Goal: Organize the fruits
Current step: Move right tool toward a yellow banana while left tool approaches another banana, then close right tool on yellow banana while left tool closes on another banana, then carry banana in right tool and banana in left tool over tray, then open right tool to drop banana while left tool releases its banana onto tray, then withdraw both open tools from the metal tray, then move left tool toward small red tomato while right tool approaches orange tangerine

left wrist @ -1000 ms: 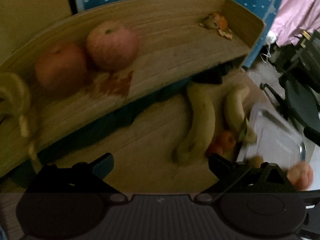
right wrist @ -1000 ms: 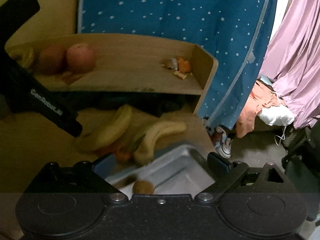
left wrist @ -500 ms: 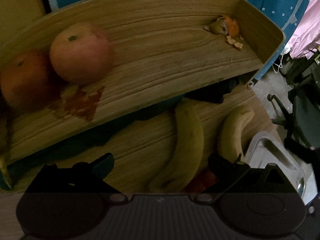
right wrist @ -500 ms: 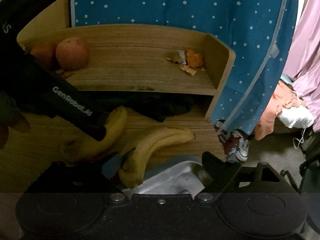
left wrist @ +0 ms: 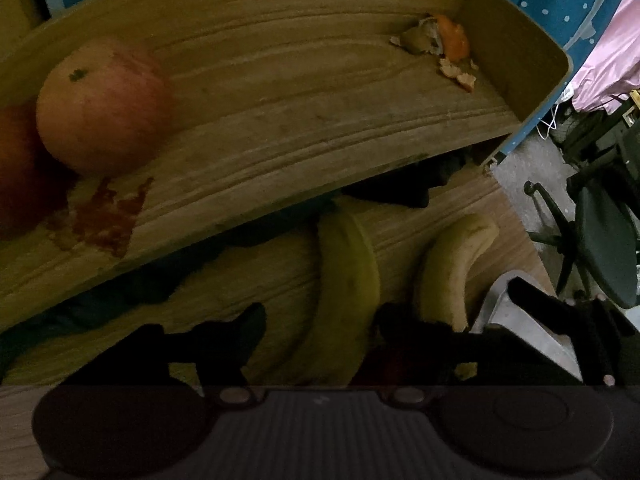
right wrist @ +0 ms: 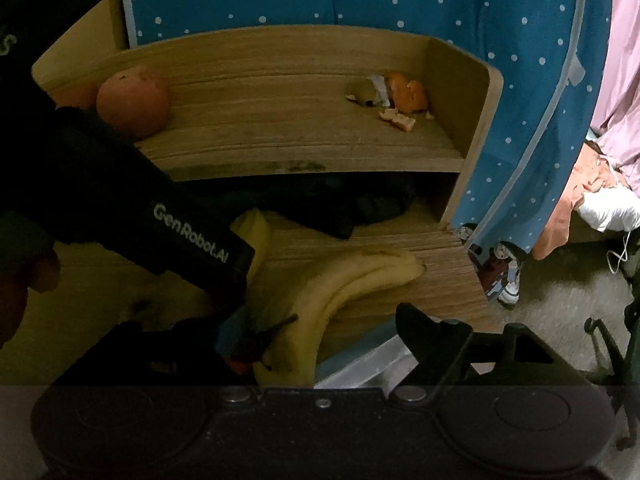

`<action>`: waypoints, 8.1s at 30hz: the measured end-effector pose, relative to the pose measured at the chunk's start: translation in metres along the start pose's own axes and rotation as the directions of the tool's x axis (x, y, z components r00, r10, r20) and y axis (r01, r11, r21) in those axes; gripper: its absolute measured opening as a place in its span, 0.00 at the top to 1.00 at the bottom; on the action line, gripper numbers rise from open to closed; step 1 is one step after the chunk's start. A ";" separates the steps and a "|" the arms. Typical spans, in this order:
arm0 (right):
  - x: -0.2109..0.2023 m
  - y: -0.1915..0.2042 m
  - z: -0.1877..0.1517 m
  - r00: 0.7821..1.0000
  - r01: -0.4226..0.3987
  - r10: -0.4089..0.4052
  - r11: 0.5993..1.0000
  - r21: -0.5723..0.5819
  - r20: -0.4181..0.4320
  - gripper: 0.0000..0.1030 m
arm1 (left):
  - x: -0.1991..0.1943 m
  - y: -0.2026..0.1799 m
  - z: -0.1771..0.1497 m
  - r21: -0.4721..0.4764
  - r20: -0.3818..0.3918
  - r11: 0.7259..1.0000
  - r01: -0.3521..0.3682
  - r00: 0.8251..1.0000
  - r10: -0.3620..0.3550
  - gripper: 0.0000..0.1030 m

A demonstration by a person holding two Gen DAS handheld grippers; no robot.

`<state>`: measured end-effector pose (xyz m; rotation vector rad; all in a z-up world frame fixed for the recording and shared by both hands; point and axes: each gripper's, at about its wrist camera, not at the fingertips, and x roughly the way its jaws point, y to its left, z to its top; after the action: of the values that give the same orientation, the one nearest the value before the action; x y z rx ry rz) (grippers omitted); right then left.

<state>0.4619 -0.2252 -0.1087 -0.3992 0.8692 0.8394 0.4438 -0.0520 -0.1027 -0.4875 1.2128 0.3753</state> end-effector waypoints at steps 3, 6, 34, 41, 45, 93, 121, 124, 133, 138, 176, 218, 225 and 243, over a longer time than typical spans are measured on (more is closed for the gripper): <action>0.006 -0.002 0.003 1.000 -0.020 0.021 1.000 0.016 -0.010 0.25 | 0.002 -0.004 0.000 0.005 -0.011 1.000 0.002 1.000 -0.002 0.43; 0.011 -0.004 0.004 0.999 -0.026 0.027 0.999 0.020 -0.017 0.28 | 0.009 -0.007 0.002 0.006 -0.038 1.000 0.004 0.999 -0.004 0.46; 0.024 -0.003 0.005 0.994 -0.097 0.101 0.991 0.086 -0.040 0.35 | 0.003 0.041 -0.020 -0.149 -0.111 0.988 -0.042 0.993 0.026 0.61; 0.027 -0.008 0.010 0.995 -0.089 0.096 0.981 0.171 -0.035 0.31 | -0.002 0.054 -0.032 -0.163 -0.107 0.986 -0.029 0.994 0.012 0.61; 0.031 -0.009 0.016 0.995 -0.074 0.087 0.963 0.257 -0.038 0.23 | -0.002 0.057 -0.037 -0.161 -0.105 0.987 -0.016 0.994 -0.001 0.61; -0.107 0.042 0.002 0.983 0.015 -0.091 0.909 0.416 0.162 0.66 | -0.083 0.051 -0.081 0.012 0.014 0.996 0.083 0.996 -0.083 0.61; -0.133 -0.068 -0.067 0.982 0.154 -0.189 0.826 0.543 0.010 0.65 | -0.054 -0.089 -0.067 0.273 -0.062 0.929 0.248 0.969 -0.241 0.61; -0.116 -0.079 -0.065 0.989 0.132 -0.147 0.833 0.537 -0.014 0.65 | -0.044 -0.090 -0.063 0.257 -0.079 0.935 0.244 0.970 -0.232 0.61; -0.087 -0.095 -0.059 0.995 0.096 -0.090 0.851 0.516 -0.038 0.64 | -0.026 -0.087 -0.056 0.223 -0.125 0.942 0.249 0.966 -0.226 0.61; -0.086 -0.098 -0.061 0.997 0.083 -0.077 0.848 0.523 -0.033 0.63 | -0.022 -0.088 -0.056 0.217 -0.138 0.944 0.247 0.965 -0.221 0.61; -0.136 -0.022 -0.068 0.991 0.108 -0.136 0.853 0.510 0.018 0.18 | -0.099 -0.005 -0.082 0.189 0.033 0.973 0.132 0.990 -0.140 0.08; -0.211 0.222 -0.141 0.991 0.133 -0.120 0.858 0.496 -0.058 0.01 | -0.166 0.229 -0.230 0.062 0.019 0.998 -0.006 1.000 0.005 0.00; -0.197 0.230 -0.136 0.994 0.093 -0.058 0.886 0.455 -0.091 0.01 | -0.162 0.242 -0.230 0.018 -0.010 1.000 -0.015 1.000 0.015 0.00; -0.147 0.179 -0.105 0.990 0.022 0.028 0.935 0.354 -0.137 0.01 | -0.128 0.214 -0.194 -0.081 -0.067 0.995 -0.064 0.996 0.058 0.00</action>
<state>0.2159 -0.2487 -0.0511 -0.1389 1.1298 0.6441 0.1376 0.0195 -0.0664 -0.5385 1.2806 0.4669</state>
